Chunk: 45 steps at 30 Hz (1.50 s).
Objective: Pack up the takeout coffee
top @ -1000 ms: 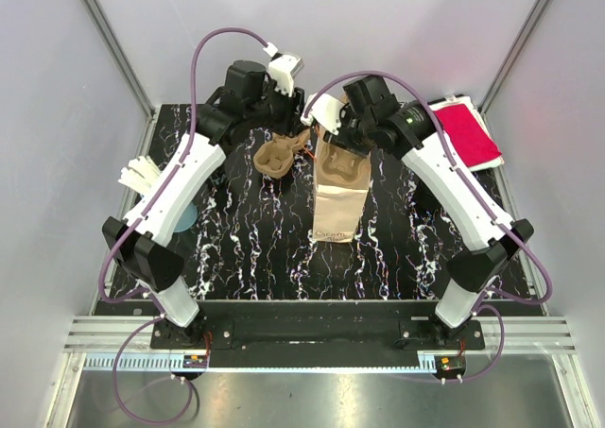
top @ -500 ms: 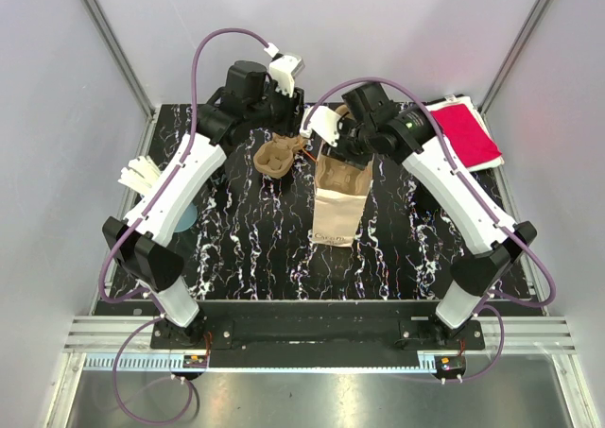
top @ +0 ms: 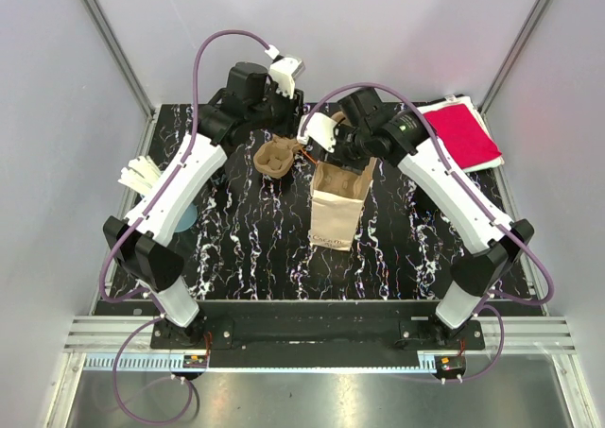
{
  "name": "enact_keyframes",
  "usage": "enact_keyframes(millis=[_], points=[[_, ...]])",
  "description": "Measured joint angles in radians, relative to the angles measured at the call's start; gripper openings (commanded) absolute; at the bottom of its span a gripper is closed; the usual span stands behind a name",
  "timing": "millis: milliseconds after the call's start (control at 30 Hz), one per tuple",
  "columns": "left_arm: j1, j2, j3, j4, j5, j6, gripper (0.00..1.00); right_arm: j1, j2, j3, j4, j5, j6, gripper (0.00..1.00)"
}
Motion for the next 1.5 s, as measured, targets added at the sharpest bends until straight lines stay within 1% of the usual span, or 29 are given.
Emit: enact_keyframes(millis=[267,533,967,1500], points=[[0.000,0.000,0.000,0.000,0.000,-0.002,0.37,0.012,0.000,0.008,0.018,0.013,-0.024,0.33],[0.000,0.000,-0.002,0.000,0.001,-0.002,0.37,0.036,0.000,0.045,0.037,0.073,-0.047,0.33],[0.000,0.000,-0.003,0.002,0.001,-0.002,0.37,0.071,0.000,0.055,0.047,0.154,-0.086,0.33],[0.000,0.000,-0.003,0.006,0.005,-0.003,0.37,0.104,0.001,0.092,0.060,0.223,-0.135,0.33]])
